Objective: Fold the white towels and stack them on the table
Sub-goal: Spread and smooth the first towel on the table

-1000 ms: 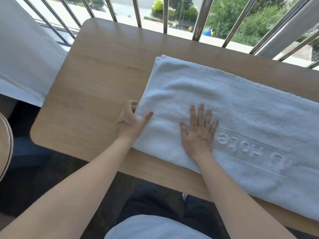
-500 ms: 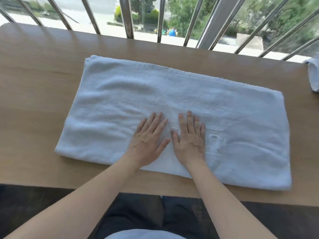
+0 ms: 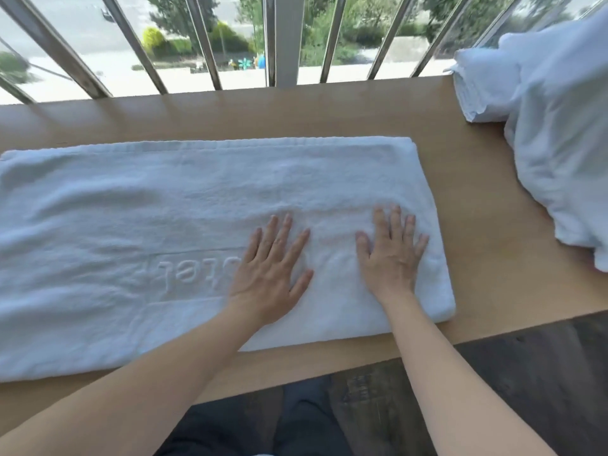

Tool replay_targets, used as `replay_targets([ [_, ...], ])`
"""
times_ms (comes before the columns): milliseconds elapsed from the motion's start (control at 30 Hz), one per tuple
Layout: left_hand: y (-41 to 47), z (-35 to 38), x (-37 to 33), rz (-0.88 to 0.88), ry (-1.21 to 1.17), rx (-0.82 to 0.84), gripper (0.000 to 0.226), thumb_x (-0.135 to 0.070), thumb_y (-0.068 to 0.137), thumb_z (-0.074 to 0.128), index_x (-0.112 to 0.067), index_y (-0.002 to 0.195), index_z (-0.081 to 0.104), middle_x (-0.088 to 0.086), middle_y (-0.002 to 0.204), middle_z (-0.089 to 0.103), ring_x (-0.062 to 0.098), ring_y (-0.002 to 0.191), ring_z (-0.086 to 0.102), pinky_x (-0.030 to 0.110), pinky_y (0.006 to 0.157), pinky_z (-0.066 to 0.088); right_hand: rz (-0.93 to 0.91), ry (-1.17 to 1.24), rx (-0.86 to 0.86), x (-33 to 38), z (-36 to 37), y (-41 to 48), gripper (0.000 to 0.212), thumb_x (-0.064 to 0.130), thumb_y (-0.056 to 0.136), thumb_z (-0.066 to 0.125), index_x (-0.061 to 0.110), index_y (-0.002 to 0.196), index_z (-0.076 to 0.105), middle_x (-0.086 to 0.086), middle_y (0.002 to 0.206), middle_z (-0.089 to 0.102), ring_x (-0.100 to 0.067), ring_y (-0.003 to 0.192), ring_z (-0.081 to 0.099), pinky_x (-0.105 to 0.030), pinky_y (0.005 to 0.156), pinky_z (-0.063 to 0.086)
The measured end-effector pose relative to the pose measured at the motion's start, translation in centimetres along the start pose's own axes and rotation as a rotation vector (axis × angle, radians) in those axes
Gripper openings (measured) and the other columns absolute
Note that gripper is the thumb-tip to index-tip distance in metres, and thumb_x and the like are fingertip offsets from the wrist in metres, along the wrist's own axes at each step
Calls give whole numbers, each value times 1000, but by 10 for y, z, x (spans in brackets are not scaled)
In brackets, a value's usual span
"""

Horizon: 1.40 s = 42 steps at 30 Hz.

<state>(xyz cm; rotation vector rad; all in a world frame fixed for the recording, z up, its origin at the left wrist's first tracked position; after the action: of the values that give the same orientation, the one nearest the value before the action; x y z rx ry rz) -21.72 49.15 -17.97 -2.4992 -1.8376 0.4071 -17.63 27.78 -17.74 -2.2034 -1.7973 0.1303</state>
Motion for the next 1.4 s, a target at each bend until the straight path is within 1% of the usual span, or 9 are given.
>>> replay_targets([
  [133, 1, 0, -1, -1, 23, -33, 69, -62, 102, 14, -29, 162, 7, 5, 169, 0, 24, 155, -9, 46, 124, 0, 145, 123, -74, -36, -22, 32, 63, 51, 104, 31, 28, 160, 15, -10, 168, 5, -35, 152, 9, -56, 118, 9],
  [233, 2, 1, 0, -21, 54, -36, 69, -64, 101, 13, -31, 162, 9, 3, 170, 4, 25, 156, -4, 52, 123, 3, 228, 178, -172, -42, -41, 51, 62, 47, 102, 41, 22, 156, 26, -17, 154, 32, -38, 134, 35, -50, 106, 28],
  [367, 3, 3, -1, -47, 84, -19, 70, -67, 100, 11, -33, 161, 12, 0, 170, 7, 28, 156, 3, 67, 118, 1, 72, 237, -162, -27, -48, 64, 47, 33, 104, 41, 16, 147, 33, -17, 130, 42, -39, 105, 52, -43, 83, 43],
  [500, 8, 1, -7, -77, 72, -41, 71, -69, 98, 14, -36, 161, 8, -2, 170, 1, 30, 156, 0, 71, 116, -3, -93, 167, -195, -27, -61, 80, 41, 30, 106, 40, 19, 145, 36, -13, 125, 40, -33, 77, 51, -37, 62, 37],
  [733, 14, 1, -13, -131, 57, -49, 71, -70, 98, 10, -36, 161, 6, -1, 170, -3, 29, 155, -7, 70, 117, -3, 115, 212, -280, -56, -61, 82, 49, 36, 102, 44, 23, 149, 35, -16, 122, 49, -36, 105, 50, -44, 87, 40],
  [933, 22, 2, -16, -184, 42, -51, 73, -74, 95, 10, -40, 160, 2, 1, 170, -8, 34, 154, -13, 72, 115, -5, -30, 116, -211, -38, -51, 76, 44, 39, 106, 36, 23, 147, 36, -15, 107, 52, -36, 83, 57, -37, 66, 35],
  [1167, 29, 2, -22, -188, 26, -56, 71, -77, 94, 11, -48, 157, -1, 5, 169, -11, 38, 152, -17, 76, 112, -7, 89, 96, -295, -57, -55, 63, 52, 46, 101, 40, 32, 150, 28, -15, 113, 46, -25, 83, 39, -40, 77, 37],
  [1300, 30, 3, -21, -181, 34, -69, 72, -78, 93, 12, -48, 158, 1, 5, 169, -9, 39, 153, -14, 76, 112, -5, 51, 53, -293, -60, -42, 25, 50, 46, 104, 37, 36, 152, 32, -12, 98, 50, -27, 77, 49, -38, 69, 39],
  [1400, 30, 3, -23, -176, 37, -70, 71, -78, 94, 11, -48, 157, -2, 5, 169, -9, 39, 153, -15, 75, 112, -6, 11, 102, -246, -75, -44, 42, 47, 48, 105, 34, 37, 150, 35, -13, 105, 49, -33, 81, 54, -36, 66, 34],
])
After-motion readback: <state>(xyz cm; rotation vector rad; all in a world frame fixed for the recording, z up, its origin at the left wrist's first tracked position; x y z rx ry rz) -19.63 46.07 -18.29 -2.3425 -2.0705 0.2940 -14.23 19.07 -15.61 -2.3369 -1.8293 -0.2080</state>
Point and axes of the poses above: each hand's wrist, its own y-axis towards the middle knuckle, its own z-axis out of the palm, x = y × z, the point moved 10 cm from there along y, towards the middle knuckle
